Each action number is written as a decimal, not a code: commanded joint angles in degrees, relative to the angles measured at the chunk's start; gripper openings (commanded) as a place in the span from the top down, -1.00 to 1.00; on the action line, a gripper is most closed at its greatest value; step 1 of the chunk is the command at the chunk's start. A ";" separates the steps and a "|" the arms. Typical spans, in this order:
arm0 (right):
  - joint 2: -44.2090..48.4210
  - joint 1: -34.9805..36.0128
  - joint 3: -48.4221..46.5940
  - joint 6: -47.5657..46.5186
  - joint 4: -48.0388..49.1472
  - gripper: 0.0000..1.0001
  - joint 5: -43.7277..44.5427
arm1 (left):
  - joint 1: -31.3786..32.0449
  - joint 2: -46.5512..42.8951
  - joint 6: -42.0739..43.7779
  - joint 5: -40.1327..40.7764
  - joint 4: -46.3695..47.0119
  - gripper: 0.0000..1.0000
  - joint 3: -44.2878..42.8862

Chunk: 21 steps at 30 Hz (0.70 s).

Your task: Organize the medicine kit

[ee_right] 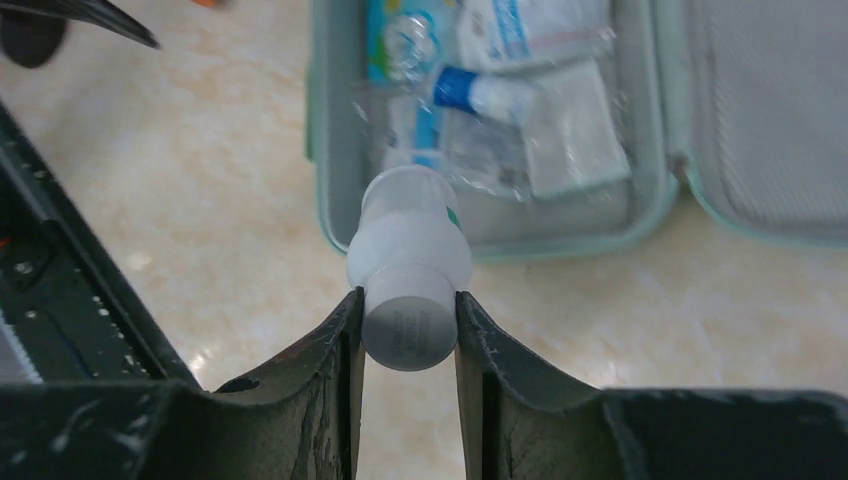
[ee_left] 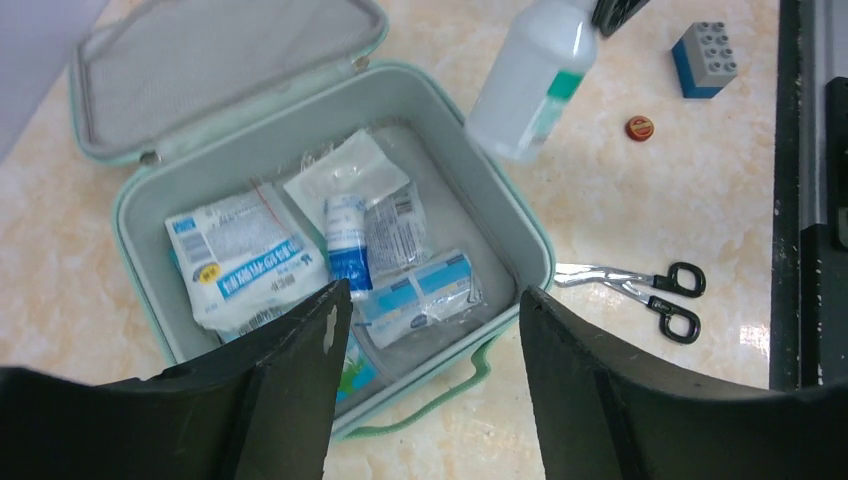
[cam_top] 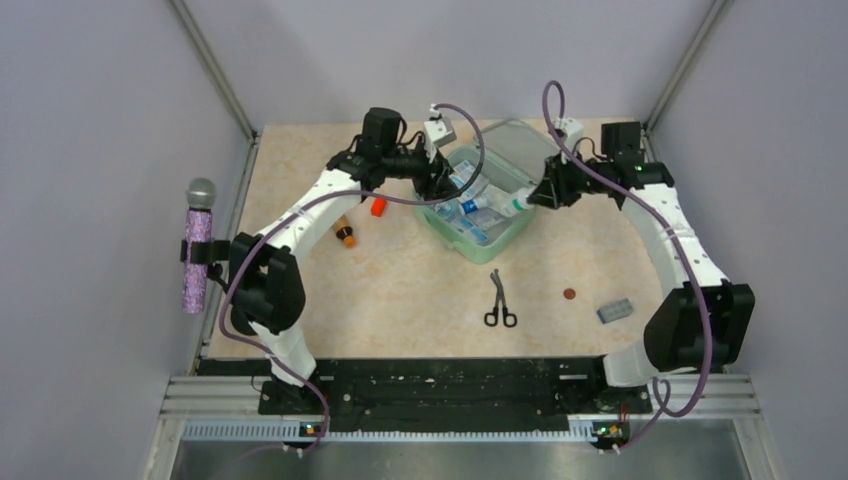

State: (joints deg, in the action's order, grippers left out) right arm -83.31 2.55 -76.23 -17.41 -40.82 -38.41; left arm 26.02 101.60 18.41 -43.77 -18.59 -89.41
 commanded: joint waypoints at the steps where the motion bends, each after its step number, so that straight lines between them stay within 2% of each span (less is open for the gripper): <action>1: -3.48 5.33 -4.97 4.60 10.97 1.00 -15.95 | 0.76 1.54 4.56 -9.00 -0.56 -0.37 -6.06; 5: -7.15 9.16 -7.86 10.15 18.00 1.00 -19.20 | 1.22 3.51 6.20 -11.49 -3.29 -0.38 -9.33; 10: -9.68 10.35 -9.37 21.31 27.78 1.00 -22.57 | 0.96 4.15 6.72 -14.59 -4.01 -0.34 -9.75; 15: -11.32 10.35 -10.19 24.09 31.26 1.00 -24.04 | 0.79 6.77 6.69 -15.68 -7.94 -0.30 -12.95; 21: -11.95 10.61 -9.78 24.55 31.54 1.00 -24.13 | 0.58 8.08 4.55 -13.17 -7.01 -0.05 -13.47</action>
State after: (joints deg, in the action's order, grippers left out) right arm -95.53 12.73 -83.05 5.37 -14.63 -60.05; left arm 26.41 109.01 23.97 -56.23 -25.23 -101.25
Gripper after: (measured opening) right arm 0.329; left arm 0.555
